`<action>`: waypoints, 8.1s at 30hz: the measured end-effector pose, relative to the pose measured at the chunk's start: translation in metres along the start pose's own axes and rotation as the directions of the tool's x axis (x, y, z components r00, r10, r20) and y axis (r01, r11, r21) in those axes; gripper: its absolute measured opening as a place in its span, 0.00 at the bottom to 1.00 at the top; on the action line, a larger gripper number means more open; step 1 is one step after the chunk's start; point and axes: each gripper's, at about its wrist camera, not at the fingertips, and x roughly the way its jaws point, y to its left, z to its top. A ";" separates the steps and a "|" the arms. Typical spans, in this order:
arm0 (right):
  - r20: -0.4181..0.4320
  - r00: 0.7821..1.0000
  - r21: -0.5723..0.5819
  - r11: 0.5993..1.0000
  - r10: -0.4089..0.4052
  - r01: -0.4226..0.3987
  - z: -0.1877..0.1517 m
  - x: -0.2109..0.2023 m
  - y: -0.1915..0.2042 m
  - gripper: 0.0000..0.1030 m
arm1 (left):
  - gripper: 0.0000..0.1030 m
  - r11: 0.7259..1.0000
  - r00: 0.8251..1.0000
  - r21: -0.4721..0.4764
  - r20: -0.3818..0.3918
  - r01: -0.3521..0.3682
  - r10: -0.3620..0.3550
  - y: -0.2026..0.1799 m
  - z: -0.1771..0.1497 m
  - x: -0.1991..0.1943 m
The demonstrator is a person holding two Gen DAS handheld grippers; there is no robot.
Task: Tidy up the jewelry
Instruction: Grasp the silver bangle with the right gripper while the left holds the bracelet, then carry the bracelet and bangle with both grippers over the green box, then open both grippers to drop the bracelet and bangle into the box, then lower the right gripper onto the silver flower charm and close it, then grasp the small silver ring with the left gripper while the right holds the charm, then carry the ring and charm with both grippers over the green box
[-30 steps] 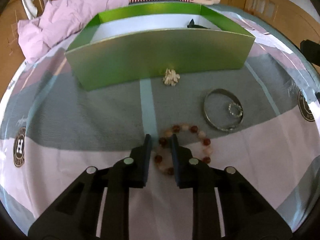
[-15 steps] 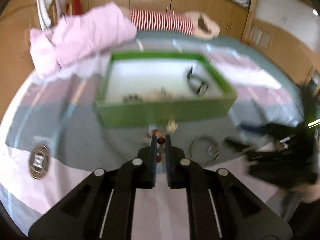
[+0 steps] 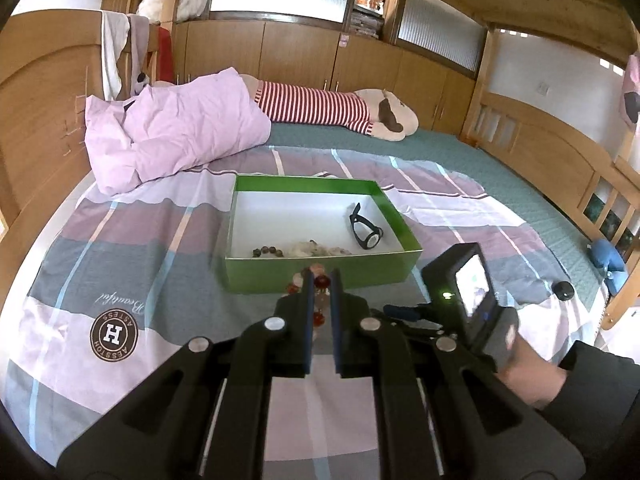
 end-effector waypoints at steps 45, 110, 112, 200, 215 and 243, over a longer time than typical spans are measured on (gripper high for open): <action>0.363 0.930 0.158 0.987 -0.062 0.005 -0.020 -0.186 0.009 0.03 | 0.07 1.000 1.000 -0.010 -0.008 0.001 -0.001 -0.003 -0.001 0.009; 0.552 0.827 0.178 0.984 -0.104 0.004 -0.007 -0.238 -0.016 0.55 | 0.94 0.986 0.975 0.015 0.152 -0.163 0.159 -0.001 0.013 -0.036; 0.534 0.839 0.163 0.986 -0.105 0.020 -0.023 -0.236 -0.008 0.56 | 0.94 0.984 0.975 0.007 0.137 -0.177 0.175 0.000 0.003 -0.041; 0.373 0.924 0.236 0.972 -0.080 -0.011 -0.024 -0.199 -0.065 0.22 | 0.20 0.995 0.958 0.070 -0.273 -0.065 0.081 -0.080 -0.087 0.188; 0.391 0.918 0.193 0.981 -0.070 -0.007 -0.016 -0.195 -0.037 0.22 | 0.19 0.994 0.995 0.043 0.022 -0.099 0.098 -0.044 -0.019 0.041; 0.368 0.921 0.184 0.981 -0.127 0.061 -0.010 -0.169 0.014 0.22 | 0.20 0.992 0.992 0.003 0.024 -0.128 0.128 -0.002 -0.004 0.001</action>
